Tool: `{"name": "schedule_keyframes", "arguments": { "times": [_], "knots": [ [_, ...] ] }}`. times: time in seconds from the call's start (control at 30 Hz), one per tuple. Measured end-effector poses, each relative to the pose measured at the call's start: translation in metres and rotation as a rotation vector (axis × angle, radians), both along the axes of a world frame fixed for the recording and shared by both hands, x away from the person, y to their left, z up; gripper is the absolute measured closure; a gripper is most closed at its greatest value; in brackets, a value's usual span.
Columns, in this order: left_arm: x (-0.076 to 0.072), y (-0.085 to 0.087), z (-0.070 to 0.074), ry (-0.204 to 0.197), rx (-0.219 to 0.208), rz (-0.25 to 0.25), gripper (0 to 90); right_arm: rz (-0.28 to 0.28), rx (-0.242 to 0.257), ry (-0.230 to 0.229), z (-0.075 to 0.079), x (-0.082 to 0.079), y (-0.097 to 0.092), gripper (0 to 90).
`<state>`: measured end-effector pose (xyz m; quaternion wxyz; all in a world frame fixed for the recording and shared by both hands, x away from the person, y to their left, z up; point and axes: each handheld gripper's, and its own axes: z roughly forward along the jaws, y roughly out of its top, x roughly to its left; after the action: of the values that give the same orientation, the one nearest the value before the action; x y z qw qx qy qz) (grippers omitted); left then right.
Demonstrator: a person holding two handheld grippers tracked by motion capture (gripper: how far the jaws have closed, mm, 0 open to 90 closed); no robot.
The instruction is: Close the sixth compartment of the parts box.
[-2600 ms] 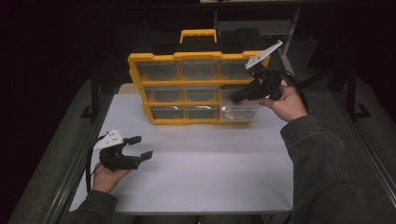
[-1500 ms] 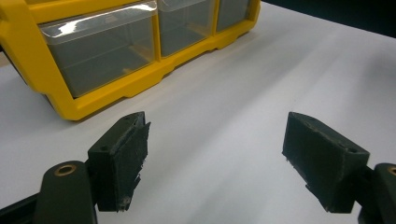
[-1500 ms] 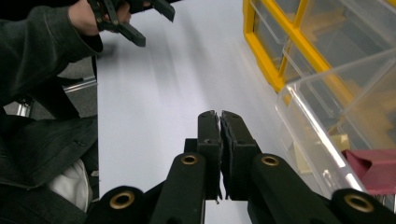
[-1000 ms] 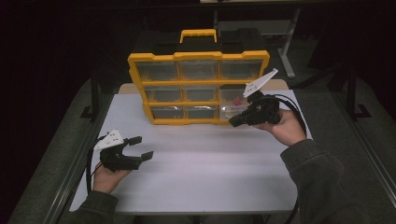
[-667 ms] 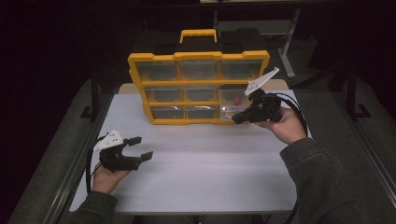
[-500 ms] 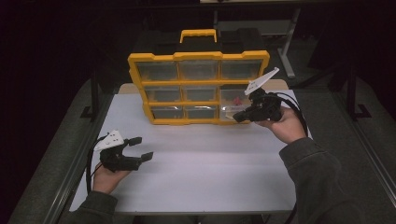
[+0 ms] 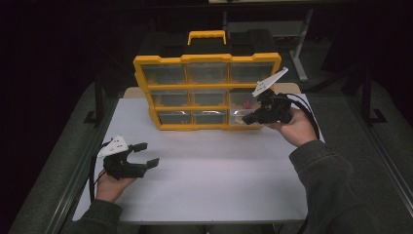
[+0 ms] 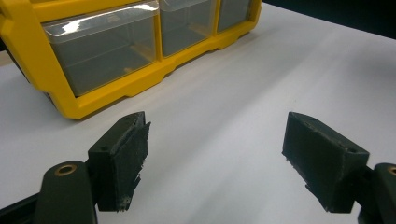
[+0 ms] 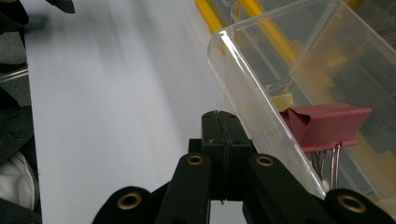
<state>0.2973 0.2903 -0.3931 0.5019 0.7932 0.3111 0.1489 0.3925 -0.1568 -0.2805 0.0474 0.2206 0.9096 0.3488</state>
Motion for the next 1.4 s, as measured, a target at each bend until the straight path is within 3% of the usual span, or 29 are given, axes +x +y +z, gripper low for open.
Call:
{"name": "schedule_keyframes", "arguments": {
  "times": [0.33,0.53,0.83,0.9,1.07,1.17,1.4],
  "knots": [
    [0.0,0.002,0.0,-0.002,0.01,-0.001,21.9,-0.014,-0.013,-0.008,0.003,0.006,-0.002,88.7],
    [-0.002,0.001,0.001,0.004,-0.022,0.008,21.9,-0.03,-0.007,-0.005,0.002,0.011,-0.003,88.7],
    [-0.001,0.002,0.001,0.004,0.0,0.001,21.9,-0.042,-0.016,-0.01,0.003,0.017,-0.004,88.7],
    [-0.001,0.001,0.001,0.008,-0.022,0.01,21.9,-0.04,-0.019,-0.009,0.003,0.02,-0.004,88.7],
    [-0.001,0.001,0.001,0.006,-0.023,0.01,21.9,-0.047,-0.027,-0.013,0.003,0.023,-0.003,88.7],
    [-0.001,0.001,0.001,0.005,-0.022,0.01,21.9,-0.044,-0.037,-0.032,0.003,0.026,-0.003,88.7],
    [-0.001,0.003,0.002,0.0,0.001,0.002,21.9,-0.068,-0.035,-0.015,0.004,0.031,-0.004,88.7]
  ]
}}
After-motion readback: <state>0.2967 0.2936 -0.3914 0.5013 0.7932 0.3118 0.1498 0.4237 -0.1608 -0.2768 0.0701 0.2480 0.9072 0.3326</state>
